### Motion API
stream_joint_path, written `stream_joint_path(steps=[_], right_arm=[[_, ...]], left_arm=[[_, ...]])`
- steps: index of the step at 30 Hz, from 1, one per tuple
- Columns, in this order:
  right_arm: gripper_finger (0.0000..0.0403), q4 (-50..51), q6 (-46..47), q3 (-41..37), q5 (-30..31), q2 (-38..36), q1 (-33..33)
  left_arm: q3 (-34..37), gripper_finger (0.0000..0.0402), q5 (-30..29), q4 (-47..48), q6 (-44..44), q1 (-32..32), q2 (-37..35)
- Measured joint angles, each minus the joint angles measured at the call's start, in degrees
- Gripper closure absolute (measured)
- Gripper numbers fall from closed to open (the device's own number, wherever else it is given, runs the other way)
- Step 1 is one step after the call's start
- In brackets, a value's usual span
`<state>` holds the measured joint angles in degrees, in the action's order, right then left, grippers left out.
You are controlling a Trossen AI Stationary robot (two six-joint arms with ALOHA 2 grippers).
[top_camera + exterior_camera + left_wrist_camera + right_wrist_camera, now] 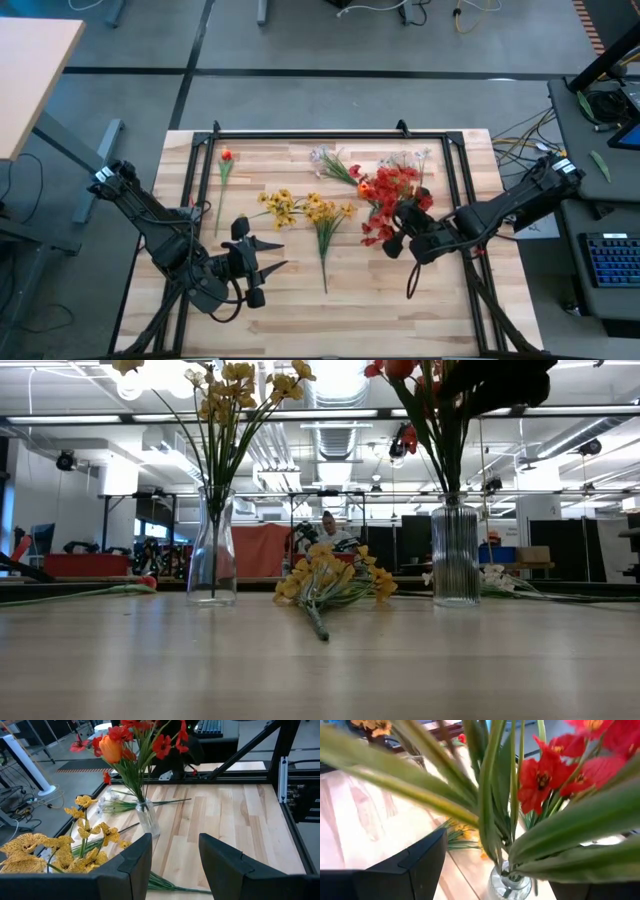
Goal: Sort flowers into vase by color
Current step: Put the right white flower into the left transparent vase
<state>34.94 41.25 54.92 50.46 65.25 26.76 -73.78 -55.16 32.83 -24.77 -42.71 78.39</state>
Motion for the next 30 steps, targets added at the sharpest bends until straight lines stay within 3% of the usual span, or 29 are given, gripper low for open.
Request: stream_joint_path(steps=[23,30], right_arm=[[0.0115,11.1,2.7,9.8,-5.6,0.0,0.1],[0.0115,16.3,4.7,13.6,-8.8,0.0,0.7]], left_arm=[[0.1,0.0253,0.0,1.8,-2.1,0.0,0.0],[0.1,0.0253,0.0,6.4,-8.6,0.0,0.0]])
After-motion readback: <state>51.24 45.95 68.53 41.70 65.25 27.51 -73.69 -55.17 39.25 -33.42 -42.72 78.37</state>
